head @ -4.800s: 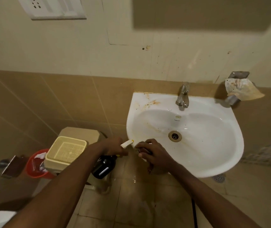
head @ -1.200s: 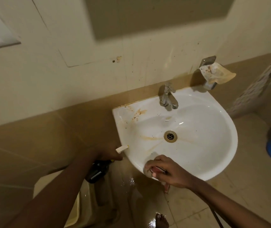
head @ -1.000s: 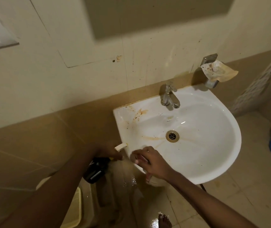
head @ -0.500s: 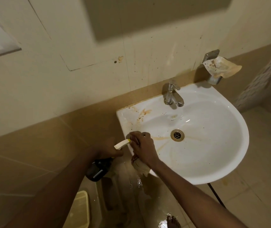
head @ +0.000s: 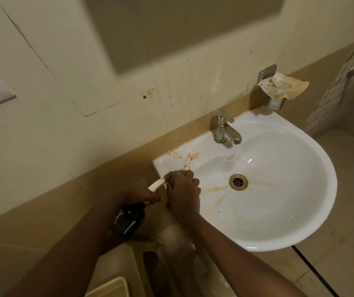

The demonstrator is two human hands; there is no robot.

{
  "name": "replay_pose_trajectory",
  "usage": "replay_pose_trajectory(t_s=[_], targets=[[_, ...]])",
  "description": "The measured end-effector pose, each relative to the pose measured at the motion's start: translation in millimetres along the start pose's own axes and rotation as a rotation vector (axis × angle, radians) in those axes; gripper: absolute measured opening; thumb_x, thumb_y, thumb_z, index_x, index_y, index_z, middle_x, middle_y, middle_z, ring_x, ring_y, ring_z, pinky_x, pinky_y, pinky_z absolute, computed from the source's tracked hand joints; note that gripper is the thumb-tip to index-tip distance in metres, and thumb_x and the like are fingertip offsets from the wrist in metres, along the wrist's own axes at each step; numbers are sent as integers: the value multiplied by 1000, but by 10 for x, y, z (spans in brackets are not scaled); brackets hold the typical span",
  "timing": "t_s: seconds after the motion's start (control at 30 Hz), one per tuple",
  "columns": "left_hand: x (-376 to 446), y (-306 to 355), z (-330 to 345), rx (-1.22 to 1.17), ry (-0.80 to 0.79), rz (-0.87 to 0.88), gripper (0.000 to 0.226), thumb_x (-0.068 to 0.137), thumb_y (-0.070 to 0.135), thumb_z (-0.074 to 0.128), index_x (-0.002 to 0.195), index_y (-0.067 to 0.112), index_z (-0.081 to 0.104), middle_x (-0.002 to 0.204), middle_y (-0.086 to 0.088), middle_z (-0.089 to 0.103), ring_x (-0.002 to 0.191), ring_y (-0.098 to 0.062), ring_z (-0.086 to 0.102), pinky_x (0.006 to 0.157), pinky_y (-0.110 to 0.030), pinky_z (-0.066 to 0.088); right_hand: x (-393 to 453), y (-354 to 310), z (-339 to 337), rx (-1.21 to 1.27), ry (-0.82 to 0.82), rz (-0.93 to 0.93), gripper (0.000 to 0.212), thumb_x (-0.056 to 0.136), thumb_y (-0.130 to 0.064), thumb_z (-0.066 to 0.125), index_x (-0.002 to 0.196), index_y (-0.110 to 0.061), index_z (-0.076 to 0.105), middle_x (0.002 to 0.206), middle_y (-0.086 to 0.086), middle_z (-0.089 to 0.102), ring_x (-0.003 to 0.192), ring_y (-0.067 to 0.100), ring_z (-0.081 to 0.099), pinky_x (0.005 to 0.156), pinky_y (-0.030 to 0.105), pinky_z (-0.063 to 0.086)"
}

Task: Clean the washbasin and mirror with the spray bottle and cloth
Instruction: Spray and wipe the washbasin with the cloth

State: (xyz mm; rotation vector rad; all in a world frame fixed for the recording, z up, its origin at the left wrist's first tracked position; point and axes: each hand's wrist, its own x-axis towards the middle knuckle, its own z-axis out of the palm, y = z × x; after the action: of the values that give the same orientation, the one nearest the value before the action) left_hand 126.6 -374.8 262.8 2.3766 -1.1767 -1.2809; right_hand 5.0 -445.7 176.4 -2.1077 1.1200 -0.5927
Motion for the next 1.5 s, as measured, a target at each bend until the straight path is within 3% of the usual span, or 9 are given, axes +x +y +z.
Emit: replay_pose_trajectory(t_s=[0.13,0.27,0.47,0.67,0.87,1.0,1.23,1.33,1.5], targets=[[52,87,-178,24,80,85,23,81,18,72,67,24,55,62,7,59,52,-2,57,56,-18,44,-507,62,35,-181,43,33,9,90,-32,48,93,-31,56,105,-3,54,85,23,52,67,37,44],[221,156,-297,89,-6,86,14,70,28,69,66,19,59,61,5,61,57,-11,57,61,-26,47,-206,32,136,-135,41,16,12,94,-34,45,94,-31,56,106,-3,52,90,23,49,72,37,45],[332,219,-408,209,31,86,36,69,39,68,75,4,67,70,-4,63,62,-17,59,65,-34,49,-63,-57,239,-83,153,100,9,94,-32,50,93,-30,59,102,-3,54,88,21,49,69,34,41],[436,178,-539,245,-24,107,60,51,65,61,75,11,70,76,-9,72,76,-31,68,82,-46,53,-302,0,281,-226,217,66,11,89,-35,53,88,-32,63,99,-6,59,80,20,54,63,34,43],[546,129,-583,193,30,157,46,54,54,63,65,9,63,64,-10,65,62,-34,65,75,-55,54,14,-155,419,-322,235,25,13,87,-32,58,86,-21,64,91,3,61,75,23,56,58,36,44],[489,133,-601,139,-103,119,55,57,52,71,80,3,69,75,-16,72,72,-35,68,84,-52,54,161,-230,474,-340,248,54,15,81,-34,66,87,-20,65,91,4,61,75,23,56,58,35,42],[528,232,-594,111,-43,198,41,61,51,66,58,11,67,72,-17,69,72,-38,65,83,-52,52,95,-193,455,-284,276,11,13,85,-35,64,89,-24,67,94,1,60,77,22,55,60,33,41],[564,239,-610,54,18,194,33,60,48,67,51,17,64,62,-9,66,60,-25,63,77,-50,53,53,-189,437,-287,261,-9,6,81,-31,66,81,-25,66,91,0,58,75,23,54,58,32,38],[651,266,-617,-74,-38,194,35,62,45,74,69,11,70,75,-12,75,71,-27,69,81,-45,54,-49,-120,433,-324,264,-34,4,82,-25,64,83,-26,67,95,-1,61,76,24,57,56,35,45]])
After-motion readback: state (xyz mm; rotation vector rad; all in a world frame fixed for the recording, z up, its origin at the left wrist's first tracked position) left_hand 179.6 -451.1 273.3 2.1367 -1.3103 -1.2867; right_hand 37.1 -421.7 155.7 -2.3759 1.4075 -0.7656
